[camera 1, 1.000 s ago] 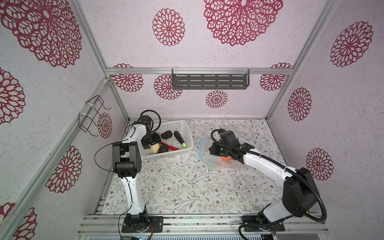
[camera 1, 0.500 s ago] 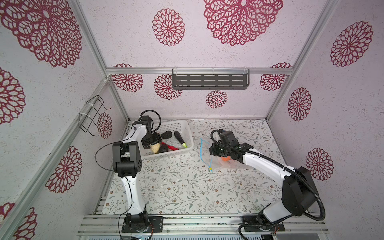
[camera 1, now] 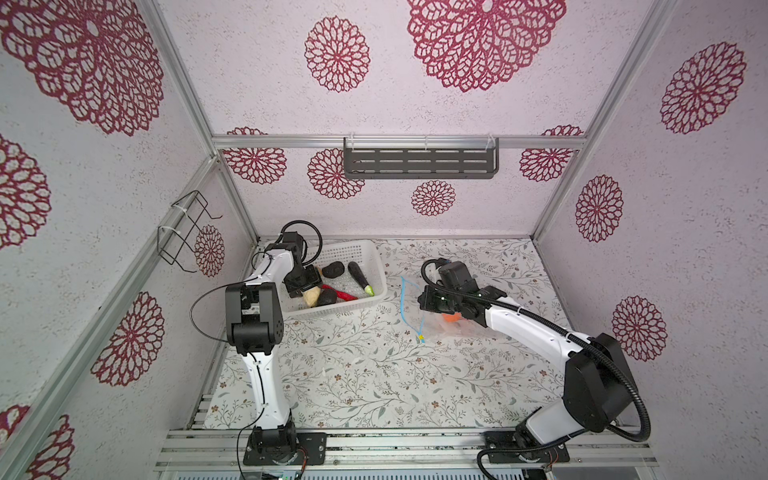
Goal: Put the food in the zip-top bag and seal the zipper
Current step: 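Lift the cream ball and carry it toward the bag mouth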
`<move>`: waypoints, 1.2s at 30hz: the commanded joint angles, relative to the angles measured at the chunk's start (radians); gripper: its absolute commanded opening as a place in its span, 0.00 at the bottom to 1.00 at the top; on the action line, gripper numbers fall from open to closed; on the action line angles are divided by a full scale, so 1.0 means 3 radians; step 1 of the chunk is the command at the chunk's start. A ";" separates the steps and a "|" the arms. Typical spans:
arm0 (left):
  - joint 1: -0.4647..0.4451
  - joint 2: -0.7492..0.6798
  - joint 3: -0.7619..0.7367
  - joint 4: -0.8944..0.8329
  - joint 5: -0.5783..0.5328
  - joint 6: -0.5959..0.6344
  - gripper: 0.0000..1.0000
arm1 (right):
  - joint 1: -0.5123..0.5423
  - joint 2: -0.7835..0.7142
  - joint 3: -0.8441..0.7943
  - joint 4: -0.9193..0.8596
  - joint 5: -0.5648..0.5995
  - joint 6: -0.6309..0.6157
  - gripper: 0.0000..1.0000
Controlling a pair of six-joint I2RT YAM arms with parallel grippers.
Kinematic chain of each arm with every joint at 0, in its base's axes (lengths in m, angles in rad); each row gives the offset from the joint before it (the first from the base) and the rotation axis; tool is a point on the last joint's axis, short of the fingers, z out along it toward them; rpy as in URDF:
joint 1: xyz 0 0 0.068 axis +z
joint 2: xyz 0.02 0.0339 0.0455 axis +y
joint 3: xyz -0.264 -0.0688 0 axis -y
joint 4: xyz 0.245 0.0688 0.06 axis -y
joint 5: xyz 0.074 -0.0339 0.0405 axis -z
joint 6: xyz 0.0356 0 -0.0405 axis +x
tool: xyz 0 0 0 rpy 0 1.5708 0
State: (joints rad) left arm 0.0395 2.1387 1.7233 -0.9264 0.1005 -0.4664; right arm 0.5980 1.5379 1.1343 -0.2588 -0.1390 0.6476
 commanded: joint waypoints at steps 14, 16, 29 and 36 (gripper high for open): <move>-0.0009 -0.0359 -0.0069 -0.0009 0.0069 -0.0047 0.65 | -0.0025 -0.0169 -0.0059 0.0058 0.0014 0.0028 0.00; -0.0014 -0.0391 -0.0069 -0.0010 0.0073 -0.0056 0.64 | -0.0024 -0.0175 -0.0064 0.0063 0.0013 0.0034 0.00; -0.0094 -0.0554 -0.0137 0.0026 0.0108 -0.0137 0.64 | -0.0025 -0.0182 -0.0049 0.0063 0.0016 0.0035 0.00; -0.0256 -0.0740 -0.0156 0.0053 0.0105 -0.0196 0.63 | -0.0025 -0.0156 -0.0023 0.0065 0.0008 0.0035 0.00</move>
State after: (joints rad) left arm -0.0189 1.9575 1.6794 -0.9222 0.1234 -0.5163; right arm 0.5980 1.5276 1.1183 -0.2573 -0.1368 0.6479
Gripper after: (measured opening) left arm 0.636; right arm 0.056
